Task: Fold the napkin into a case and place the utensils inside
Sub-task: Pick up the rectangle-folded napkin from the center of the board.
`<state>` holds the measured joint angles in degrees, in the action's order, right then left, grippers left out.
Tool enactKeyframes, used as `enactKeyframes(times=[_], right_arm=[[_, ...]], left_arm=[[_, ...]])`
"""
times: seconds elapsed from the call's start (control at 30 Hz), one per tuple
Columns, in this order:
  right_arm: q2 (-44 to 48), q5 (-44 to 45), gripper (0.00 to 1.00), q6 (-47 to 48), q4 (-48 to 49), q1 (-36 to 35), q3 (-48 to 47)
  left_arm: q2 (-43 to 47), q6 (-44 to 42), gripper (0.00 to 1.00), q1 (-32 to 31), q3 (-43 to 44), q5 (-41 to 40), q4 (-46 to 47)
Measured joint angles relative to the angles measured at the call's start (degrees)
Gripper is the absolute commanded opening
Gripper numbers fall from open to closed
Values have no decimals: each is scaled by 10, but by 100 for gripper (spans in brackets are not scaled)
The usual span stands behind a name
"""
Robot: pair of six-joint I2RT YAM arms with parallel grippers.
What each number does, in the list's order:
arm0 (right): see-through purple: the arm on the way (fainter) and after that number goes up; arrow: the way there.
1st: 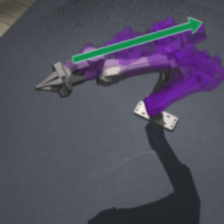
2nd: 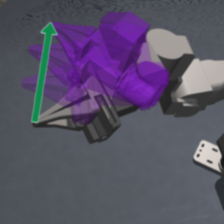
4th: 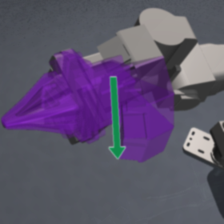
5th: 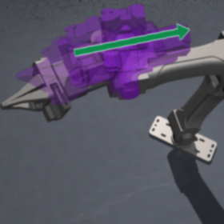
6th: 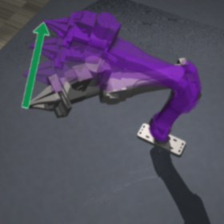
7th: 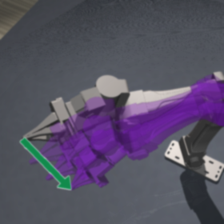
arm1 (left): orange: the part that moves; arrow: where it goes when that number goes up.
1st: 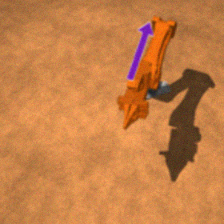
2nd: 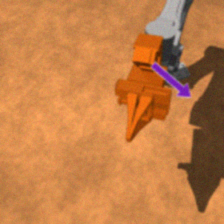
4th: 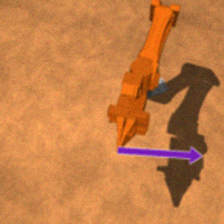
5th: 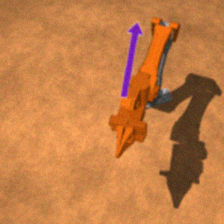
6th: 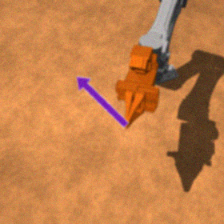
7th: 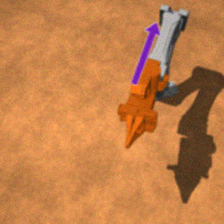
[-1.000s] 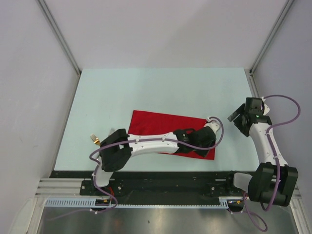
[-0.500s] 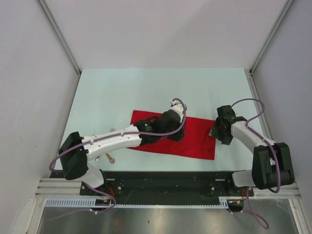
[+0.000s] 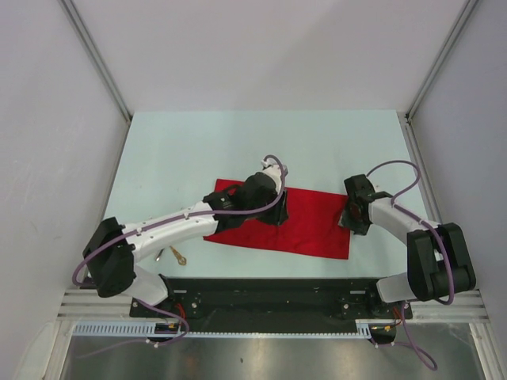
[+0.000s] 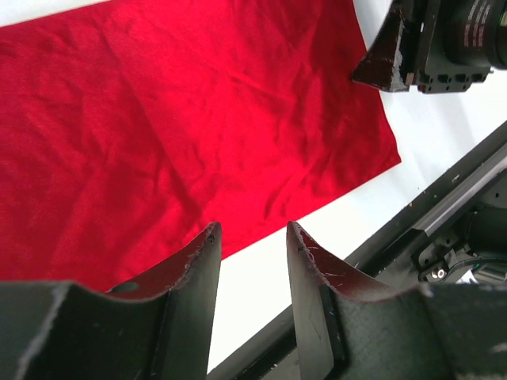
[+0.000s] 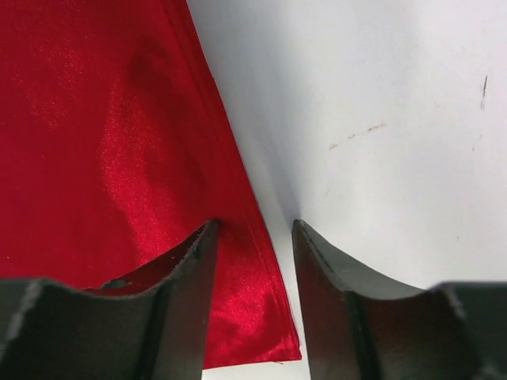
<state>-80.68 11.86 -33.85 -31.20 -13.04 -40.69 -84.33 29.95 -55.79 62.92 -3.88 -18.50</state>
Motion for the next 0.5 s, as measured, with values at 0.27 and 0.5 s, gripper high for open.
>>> enactKeyframes(times=[0.27, 0.5], right_arm=[[-14, 21, 32, -16, 2, -24, -9], [-14, 12, 2, -22, 12, -26, -9]], left_arm=[[35, 0, 43, 31, -23, 16, 8], [67, 0, 43, 48, -41, 22, 10]])
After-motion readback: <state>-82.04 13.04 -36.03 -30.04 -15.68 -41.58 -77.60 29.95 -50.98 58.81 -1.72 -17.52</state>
